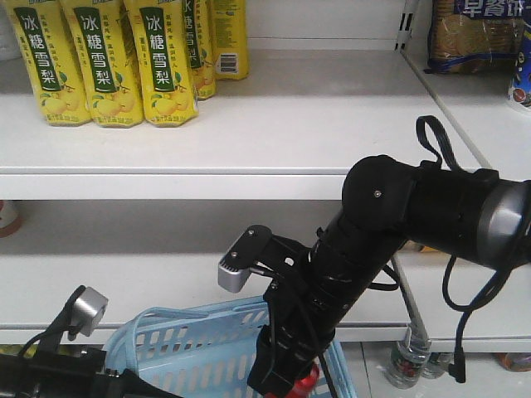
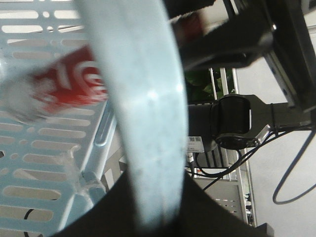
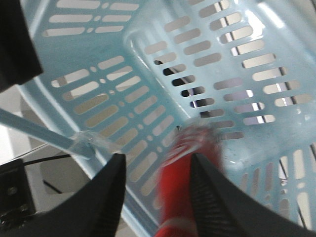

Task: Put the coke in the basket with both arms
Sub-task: 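Open the right gripper to drop the bottle into the basket, then withdraw the right gripper up and away from the basket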

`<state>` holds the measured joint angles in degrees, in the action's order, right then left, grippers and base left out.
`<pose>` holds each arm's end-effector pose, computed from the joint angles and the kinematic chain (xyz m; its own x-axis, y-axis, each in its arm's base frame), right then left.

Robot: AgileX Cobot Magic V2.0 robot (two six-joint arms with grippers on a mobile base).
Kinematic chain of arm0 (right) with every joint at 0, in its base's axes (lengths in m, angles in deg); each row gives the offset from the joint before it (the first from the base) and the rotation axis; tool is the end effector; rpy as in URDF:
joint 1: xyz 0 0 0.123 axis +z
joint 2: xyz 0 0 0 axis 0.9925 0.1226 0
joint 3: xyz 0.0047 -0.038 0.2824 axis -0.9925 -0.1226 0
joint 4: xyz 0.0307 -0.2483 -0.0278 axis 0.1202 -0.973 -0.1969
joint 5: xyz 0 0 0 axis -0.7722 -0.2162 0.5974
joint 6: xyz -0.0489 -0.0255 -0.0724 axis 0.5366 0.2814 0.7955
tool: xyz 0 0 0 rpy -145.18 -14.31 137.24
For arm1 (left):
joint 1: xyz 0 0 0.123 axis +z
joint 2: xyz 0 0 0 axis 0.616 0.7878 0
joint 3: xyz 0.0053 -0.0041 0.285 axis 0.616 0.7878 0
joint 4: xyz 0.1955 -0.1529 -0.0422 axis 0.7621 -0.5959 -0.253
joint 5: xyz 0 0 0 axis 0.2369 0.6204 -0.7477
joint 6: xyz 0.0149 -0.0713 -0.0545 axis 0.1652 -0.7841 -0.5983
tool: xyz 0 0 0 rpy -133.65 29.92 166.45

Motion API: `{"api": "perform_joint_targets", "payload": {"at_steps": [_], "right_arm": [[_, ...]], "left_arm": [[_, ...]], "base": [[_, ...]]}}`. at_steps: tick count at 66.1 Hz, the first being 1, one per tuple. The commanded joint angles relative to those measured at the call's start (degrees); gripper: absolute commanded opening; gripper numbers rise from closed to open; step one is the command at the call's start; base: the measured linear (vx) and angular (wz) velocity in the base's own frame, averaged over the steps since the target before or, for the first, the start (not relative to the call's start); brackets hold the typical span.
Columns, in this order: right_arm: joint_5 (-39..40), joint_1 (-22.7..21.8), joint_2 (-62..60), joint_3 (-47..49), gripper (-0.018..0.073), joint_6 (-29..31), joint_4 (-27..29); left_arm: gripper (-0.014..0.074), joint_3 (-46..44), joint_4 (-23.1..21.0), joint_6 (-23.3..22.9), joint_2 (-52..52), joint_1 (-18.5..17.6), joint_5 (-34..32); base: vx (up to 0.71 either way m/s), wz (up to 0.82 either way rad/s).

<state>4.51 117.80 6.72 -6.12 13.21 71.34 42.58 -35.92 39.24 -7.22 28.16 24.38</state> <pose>0.2343 0.2186 0.2379 -0.4285 -0.8348 -0.3456 -0.8790 0.2967 0.3732 0.1516 -0.1108 0.1973 -0.9873 -0.0012 -0.1589 0.1485 0.3487 -0.9254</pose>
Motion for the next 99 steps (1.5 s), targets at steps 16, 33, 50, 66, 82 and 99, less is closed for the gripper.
{"api": "perform_joint_targets", "payload": {"at_steps": [16, 33, 50, 66, 82, 99], "right_arm": [[-3.74, 0.10, -5.20, 1.73, 0.0400, 0.20, 2.45], [7.00, 0.04, -16.75, 1.73, 0.0384, -0.79, -0.69], [15.34, 0.04, -26.19, 1.73, 0.0384, -18.94, -24.53], [15.37, 0.04, -30.21, 1.73, 0.0382, -42.85, -51.26], [21.21, 0.04, -36.67, 1.73, 0.0368, -56.88, -65.91], [24.62, 0.04, -46.11, -2.03, 0.0363, -67.38, -76.42]], "left_arm": [[-0.0006, -1.22, -5.21, 0.74, -1.38, -0.39, 3.82], [-0.0006, -1.22, -5.21, 0.74, -1.38, -0.39, 3.82], [-0.0006, -1.22, -5.21, 0.74, -1.38, -0.39, 3.82], [-0.0006, -1.22, -5.21, 0.74, -1.38, -0.39, 3.82], [-0.0006, -1.22, -5.21, 0.74, -1.38, -0.39, 3.82], [-0.0006, -1.22, -5.21, 0.74, -1.38, -0.39, 3.82]], "base": [[0.00, 0.00], [0.00, 0.00], [0.00, 0.00], [0.00, 0.00], [0.00, 0.00], [0.00, 0.00]]}}
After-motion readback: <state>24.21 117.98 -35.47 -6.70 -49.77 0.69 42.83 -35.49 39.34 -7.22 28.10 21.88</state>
